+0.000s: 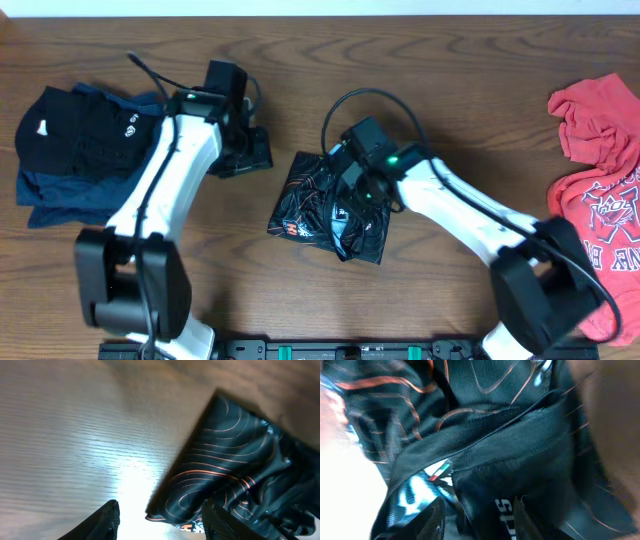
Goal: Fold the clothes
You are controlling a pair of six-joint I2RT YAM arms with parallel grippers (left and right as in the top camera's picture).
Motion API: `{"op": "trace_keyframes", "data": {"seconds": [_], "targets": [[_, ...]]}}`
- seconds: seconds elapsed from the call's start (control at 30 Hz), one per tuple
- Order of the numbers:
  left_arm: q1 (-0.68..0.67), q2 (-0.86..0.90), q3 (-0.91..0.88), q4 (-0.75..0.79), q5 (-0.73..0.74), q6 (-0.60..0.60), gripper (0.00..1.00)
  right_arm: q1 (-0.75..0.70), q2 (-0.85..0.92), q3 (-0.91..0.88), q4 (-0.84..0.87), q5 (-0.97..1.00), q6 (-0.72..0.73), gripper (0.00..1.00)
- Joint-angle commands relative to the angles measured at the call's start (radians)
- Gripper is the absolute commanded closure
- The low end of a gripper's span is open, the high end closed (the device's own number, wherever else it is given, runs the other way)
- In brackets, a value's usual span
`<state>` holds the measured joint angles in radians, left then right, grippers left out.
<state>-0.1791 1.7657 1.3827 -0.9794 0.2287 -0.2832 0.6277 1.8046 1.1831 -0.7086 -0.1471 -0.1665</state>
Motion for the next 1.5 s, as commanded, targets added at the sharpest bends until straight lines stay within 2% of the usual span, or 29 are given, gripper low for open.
{"op": "trace_keyframes", "data": {"seconds": [0.0,0.1,0.17,0.47,0.67,0.87,1.17,1.3,1.4,1.47], "targets": [[-0.019,0.049,-0.005,-0.003,0.053,0.025,0.45,0.014,0.034,-0.002,0.006,0.13,0.028,0.65],[-0.043,0.082,-0.005,-0.003,0.055,0.04,0.45,0.013,0.037,-0.001,0.006,0.283,0.121,0.89],[-0.056,0.1,-0.008,-0.003,0.051,0.043,0.45,0.006,0.031,-0.001,0.006,0.355,0.186,0.92],[-0.084,0.126,-0.097,0.071,0.048,0.042,0.45,-0.033,-0.032,-0.001,-0.01,0.357,0.222,0.86],[-0.087,0.126,-0.177,0.144,0.048,0.042,0.45,-0.077,-0.032,-0.001,-0.085,0.361,0.272,0.87],[-0.087,0.126,-0.217,0.185,0.048,0.042,0.45,-0.127,-0.032,-0.001,-0.164,0.36,0.332,0.81],[-0.087,0.126,-0.22,0.188,0.048,0.042,0.45,-0.165,-0.04,0.0,-0.229,0.407,0.391,0.85],[-0.087,0.126,-0.22,0.189,0.048,0.042,0.45,-0.151,-0.105,0.03,-0.211,0.281,0.388,0.81],[-0.087,0.126,-0.22,0.191,0.048,0.042,0.45,-0.127,-0.178,0.04,-0.141,-0.014,0.211,0.75],[-0.087,0.126,-0.22,0.193,0.048,0.042,0.45,-0.103,-0.2,0.04,-0.139,-0.13,0.112,0.68]]}}
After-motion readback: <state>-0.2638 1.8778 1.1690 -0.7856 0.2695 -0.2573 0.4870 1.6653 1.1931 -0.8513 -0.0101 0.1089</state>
